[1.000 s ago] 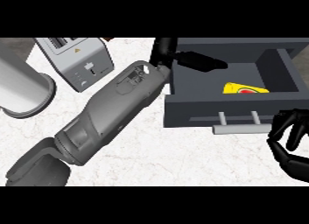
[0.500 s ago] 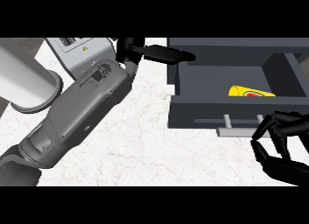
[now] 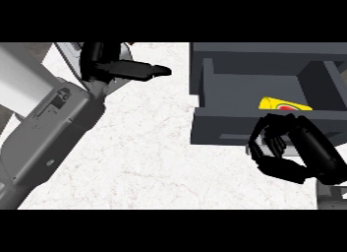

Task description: Pick up the cup, place it into the drawer and close the drawer

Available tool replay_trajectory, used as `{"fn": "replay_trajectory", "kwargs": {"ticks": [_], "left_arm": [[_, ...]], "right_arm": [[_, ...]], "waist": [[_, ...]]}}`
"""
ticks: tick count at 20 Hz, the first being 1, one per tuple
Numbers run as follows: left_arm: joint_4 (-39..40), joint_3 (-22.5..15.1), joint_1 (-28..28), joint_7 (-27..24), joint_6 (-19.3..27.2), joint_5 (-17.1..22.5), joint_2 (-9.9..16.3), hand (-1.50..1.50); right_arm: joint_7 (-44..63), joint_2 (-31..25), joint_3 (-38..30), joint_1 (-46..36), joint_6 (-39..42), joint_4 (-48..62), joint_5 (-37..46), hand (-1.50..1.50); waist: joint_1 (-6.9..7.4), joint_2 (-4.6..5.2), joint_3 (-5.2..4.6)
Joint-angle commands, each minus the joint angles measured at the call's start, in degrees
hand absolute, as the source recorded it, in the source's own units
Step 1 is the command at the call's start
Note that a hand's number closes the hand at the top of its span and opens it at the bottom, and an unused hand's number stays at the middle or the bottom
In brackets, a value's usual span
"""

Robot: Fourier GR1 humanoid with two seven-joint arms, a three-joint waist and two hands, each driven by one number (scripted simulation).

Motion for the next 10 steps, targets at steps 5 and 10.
{"fn": "replay_trajectory", "kwargs": {"ticks": [5, 10], "left_arm": [[-7.8, 3.0, 11.9, -2.7, -4.2, 0.5, 6.2, -1.5], [-14.2, 4.8, 18.0, -1.9, -6.8, 1.3, 9.5, -1.5]], "right_arm": [[-5.8, -3.7, 7.5, -4.0, -6.6, 15.0, 18.8, 1.5], [-6.8, 1.3, 10.3, -12.9, -14.5, 31.6, 27.0, 1.5]], "waist": [[0.48, 0.27, 0.0], [1.61, 0.36, 0.05]]}}
